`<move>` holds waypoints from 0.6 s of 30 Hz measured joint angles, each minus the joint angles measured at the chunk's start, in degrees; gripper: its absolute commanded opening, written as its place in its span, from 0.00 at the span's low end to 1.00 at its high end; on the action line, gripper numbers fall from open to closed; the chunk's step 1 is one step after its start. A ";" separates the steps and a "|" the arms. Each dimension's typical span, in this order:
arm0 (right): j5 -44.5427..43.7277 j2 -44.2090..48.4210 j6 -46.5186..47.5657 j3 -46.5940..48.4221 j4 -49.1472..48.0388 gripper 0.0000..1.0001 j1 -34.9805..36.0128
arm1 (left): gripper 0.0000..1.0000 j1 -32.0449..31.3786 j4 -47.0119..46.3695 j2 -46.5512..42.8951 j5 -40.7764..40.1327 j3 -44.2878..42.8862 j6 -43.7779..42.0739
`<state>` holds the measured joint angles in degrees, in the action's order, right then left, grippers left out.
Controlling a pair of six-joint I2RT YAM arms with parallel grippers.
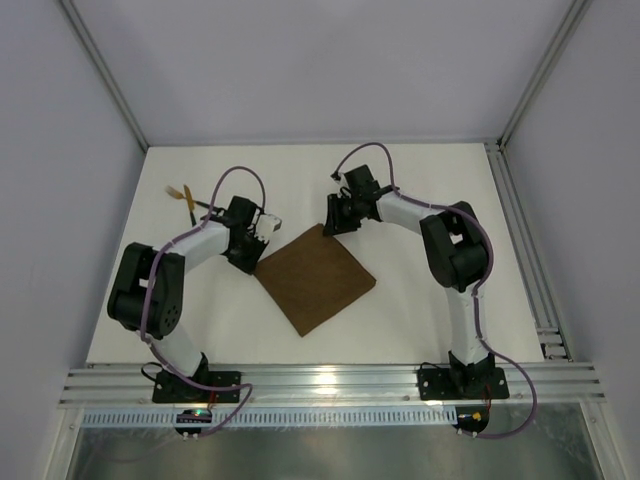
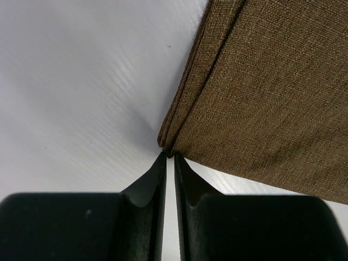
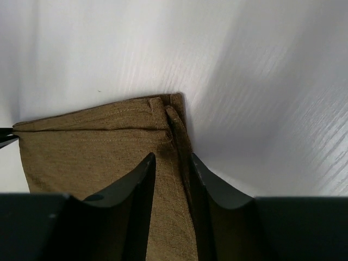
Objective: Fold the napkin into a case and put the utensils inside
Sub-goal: Smooth out the square-folded napkin at the center of the board, then pick up the top corner of the square-folded napkin from the center of the board.
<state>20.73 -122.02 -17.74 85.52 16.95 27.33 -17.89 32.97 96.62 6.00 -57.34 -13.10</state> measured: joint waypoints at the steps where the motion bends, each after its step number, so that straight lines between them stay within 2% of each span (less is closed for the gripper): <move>1: 0.24 -0.26 0.00 0.42 -0.04 0.33 0.00 | 0.11 0.00 -0.09 0.15 -0.02 0.07 -0.04; 6: 0.66 -1.05 -0.17 0.74 -0.79 0.25 -0.07 | 0.11 0.00 -0.42 0.15 -0.07 0.07 -0.59; 13: 0.15 -1.36 -0.26 0.79 -1.46 0.03 0.13 | 0.09 0.00 -0.61 0.15 -0.42 0.13 -0.87; 17: -1.38 -1.33 0.17 0.79 -2.19 0.04 0.90 | 0.09 0.00 -0.63 0.15 -0.46 0.15 -0.98; 18: -1.70 -1.33 0.33 0.79 -2.34 0.08 1.09 | 0.09 0.00 -0.63 0.15 -0.46 0.17 -1.03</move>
<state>19.03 -123.35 -17.41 86.30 14.61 28.42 -17.89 32.34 96.77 5.54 -57.17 -14.13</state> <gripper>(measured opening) 0.041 0.096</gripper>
